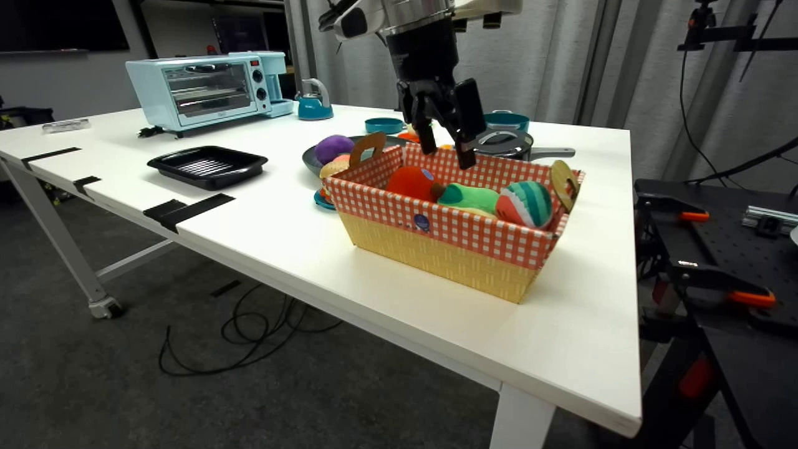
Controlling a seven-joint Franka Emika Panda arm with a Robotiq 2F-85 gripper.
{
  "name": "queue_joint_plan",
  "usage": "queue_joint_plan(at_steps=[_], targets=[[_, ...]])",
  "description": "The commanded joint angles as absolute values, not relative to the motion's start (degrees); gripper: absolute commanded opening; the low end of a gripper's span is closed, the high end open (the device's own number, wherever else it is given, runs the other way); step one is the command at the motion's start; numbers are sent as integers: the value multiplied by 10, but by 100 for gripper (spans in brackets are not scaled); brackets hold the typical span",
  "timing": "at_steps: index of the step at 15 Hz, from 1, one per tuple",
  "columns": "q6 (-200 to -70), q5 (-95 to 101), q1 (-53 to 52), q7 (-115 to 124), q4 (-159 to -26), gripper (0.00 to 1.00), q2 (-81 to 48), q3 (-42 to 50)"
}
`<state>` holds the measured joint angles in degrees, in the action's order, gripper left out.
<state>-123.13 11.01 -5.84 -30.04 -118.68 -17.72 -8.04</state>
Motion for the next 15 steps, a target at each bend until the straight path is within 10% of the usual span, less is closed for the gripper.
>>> queue_joint_plan(at_steps=[1, 15], targets=[[-1241, 120, -47, -328, -1148, 100, -214, -81], [-1319, 101, -22, -352, -1142, 100, -245, -84]])
